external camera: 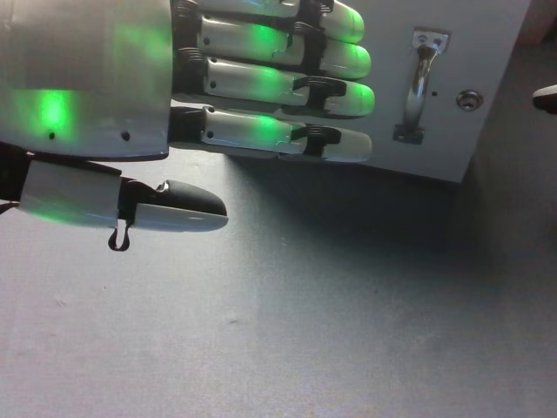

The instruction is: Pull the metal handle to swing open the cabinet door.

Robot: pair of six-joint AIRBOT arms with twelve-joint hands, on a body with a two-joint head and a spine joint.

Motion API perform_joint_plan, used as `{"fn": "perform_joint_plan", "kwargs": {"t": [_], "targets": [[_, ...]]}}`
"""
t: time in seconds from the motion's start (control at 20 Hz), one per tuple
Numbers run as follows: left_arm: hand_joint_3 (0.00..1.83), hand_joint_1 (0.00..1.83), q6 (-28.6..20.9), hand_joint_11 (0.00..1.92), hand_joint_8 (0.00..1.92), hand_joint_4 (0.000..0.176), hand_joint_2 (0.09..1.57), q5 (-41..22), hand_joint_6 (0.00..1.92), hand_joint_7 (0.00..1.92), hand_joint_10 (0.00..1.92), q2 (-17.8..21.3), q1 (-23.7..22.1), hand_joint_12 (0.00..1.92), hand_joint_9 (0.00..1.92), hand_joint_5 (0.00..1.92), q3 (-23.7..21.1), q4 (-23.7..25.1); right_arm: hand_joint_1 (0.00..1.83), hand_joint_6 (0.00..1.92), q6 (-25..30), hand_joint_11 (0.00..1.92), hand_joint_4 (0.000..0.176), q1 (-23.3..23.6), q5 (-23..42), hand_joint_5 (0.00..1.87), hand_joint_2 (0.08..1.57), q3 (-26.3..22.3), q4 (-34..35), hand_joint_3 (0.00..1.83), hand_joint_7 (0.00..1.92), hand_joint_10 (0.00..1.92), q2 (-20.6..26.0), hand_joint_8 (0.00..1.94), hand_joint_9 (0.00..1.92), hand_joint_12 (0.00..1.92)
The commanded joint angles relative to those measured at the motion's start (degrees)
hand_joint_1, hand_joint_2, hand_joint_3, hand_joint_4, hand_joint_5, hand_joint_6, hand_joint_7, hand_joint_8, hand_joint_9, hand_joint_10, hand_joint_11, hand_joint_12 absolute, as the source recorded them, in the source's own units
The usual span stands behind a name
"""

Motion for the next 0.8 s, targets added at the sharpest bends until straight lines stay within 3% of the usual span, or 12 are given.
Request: {"fn": "perform_joint_plan", "kwargs": {"t": [0.0,0.75], "targets": [[0.06,0.0,0.3,0.0,0.0,0.0,1.57,-1.1,0.0,0.18,0.0,0.4,-0.6,0.39,0.15,0.18,-0.2,-5.7,0.0,0.0,0.3,0.0,0.0,1.3,0.4,0.08,1.57,0.1,3.9,0.05,0.08,0.0,0.0,0.0,0.07,0.27],[0.06,0.0,0.3,0.0,0.0,0.0,1.57,-1.1,0.0,0.16,0.0,0.4,-0.6,0.37,0.14,0.17,-0.2,-5.7,0.0,0.01,0.3,0.0,0.0,4.1,-14.2,0.09,1.57,-6.3,11.5,0.05,0.08,0.0,-1.4,0.0,0.06,0.22]]}}
